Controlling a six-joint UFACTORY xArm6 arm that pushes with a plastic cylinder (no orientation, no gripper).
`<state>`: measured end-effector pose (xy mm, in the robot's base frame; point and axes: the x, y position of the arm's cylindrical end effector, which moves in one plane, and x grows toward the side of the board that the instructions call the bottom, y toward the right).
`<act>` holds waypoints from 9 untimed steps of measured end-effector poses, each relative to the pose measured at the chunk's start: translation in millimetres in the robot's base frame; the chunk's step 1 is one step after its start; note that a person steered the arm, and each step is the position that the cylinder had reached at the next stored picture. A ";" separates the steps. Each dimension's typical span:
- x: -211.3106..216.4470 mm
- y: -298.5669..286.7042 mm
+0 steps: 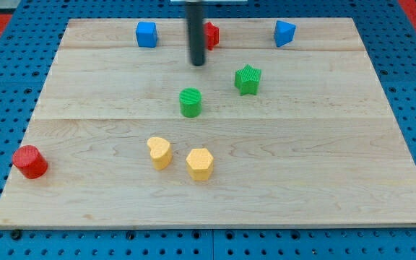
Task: Move the green star vertically to the top side of the green circle
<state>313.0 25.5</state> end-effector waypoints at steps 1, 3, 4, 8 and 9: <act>5.3 107.0; 64.2 79.2; 10.9 53.5; 37.6 3.9; 41.2 1.3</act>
<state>354.2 26.8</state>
